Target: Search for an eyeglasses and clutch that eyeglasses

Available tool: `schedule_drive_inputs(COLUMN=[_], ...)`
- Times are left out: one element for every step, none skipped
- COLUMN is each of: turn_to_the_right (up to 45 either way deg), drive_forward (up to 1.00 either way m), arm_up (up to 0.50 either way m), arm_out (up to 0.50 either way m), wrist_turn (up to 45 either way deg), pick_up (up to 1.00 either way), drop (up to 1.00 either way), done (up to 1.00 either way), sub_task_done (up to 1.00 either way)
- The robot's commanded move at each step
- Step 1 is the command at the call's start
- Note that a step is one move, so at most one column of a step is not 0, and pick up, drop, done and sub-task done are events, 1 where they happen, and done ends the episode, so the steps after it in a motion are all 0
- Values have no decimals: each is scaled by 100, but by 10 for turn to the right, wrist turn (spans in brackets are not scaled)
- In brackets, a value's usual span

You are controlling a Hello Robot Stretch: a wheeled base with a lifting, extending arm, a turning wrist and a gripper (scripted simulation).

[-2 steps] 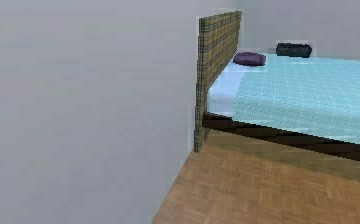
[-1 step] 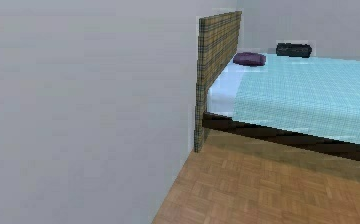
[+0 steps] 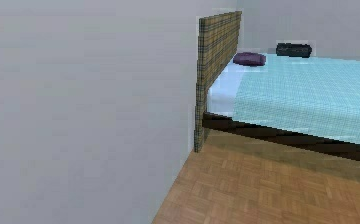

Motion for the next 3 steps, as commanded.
schedule_drive_inputs(turn_to_the_right=[0,0,0], drive_forward=[0,0,0], arm_up=[0,0,0], arm_out=[0,0,0], wrist_turn=[450,450,450], pick_up=[0,0,0], drop=[0,0,0], done=[0,0,0], sub_task_done=[0,0,0])
